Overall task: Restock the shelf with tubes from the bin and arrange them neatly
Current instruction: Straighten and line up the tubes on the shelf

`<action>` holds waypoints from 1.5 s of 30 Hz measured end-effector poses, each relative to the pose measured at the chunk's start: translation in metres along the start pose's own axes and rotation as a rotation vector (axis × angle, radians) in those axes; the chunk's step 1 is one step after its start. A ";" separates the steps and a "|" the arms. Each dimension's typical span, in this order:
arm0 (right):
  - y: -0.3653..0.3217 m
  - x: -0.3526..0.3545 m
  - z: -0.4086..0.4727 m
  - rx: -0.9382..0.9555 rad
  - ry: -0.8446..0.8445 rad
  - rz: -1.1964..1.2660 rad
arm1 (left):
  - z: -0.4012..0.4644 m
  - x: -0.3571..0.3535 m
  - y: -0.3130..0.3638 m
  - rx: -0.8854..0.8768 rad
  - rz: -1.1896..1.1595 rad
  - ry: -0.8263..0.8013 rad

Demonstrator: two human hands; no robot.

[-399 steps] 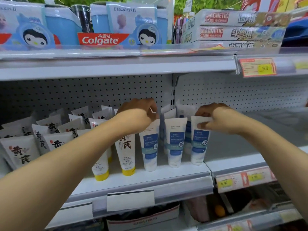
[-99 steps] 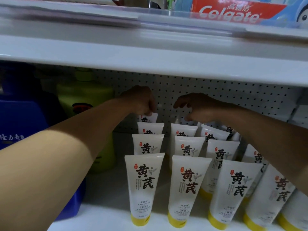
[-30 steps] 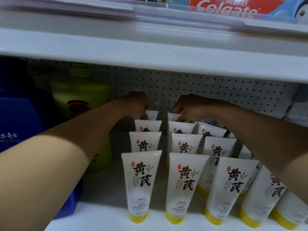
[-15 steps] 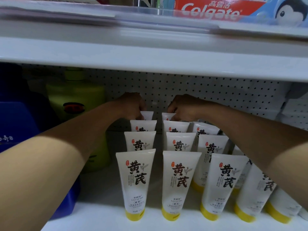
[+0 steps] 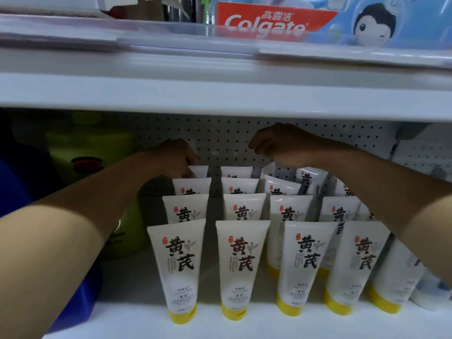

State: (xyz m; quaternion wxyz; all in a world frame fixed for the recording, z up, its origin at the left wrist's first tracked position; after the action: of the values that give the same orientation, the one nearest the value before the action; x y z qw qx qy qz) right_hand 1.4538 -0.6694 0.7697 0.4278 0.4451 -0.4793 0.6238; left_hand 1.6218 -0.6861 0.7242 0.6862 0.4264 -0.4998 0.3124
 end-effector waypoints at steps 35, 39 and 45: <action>0.095 0.000 -0.049 0.048 -0.094 -0.105 | 0.042 -0.046 0.181 -0.442 0.225 -0.163; 0.095 0.001 -0.049 0.063 -0.081 -0.082 | 0.043 -0.045 0.181 -0.427 0.229 -0.163; 0.096 -0.001 -0.051 0.067 -0.096 -0.065 | 0.043 -0.048 0.178 -0.391 0.215 -0.181</action>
State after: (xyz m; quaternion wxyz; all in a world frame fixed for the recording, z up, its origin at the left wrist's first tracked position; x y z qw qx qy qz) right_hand 1.3544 -0.6367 0.7405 0.4093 0.5036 -0.4636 0.6032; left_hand 1.4372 -0.6467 0.7329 0.6709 0.2561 -0.6527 0.2414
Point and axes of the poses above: each hand's wrist, its own z-axis towards the middle knuckle, its own x-axis out of the back of the hand, y = z × x, the point moved 10 cm from there along z, towards the middle knuckle, and after that the axes turned 15 degrees about -x, right-handed, at the moved point
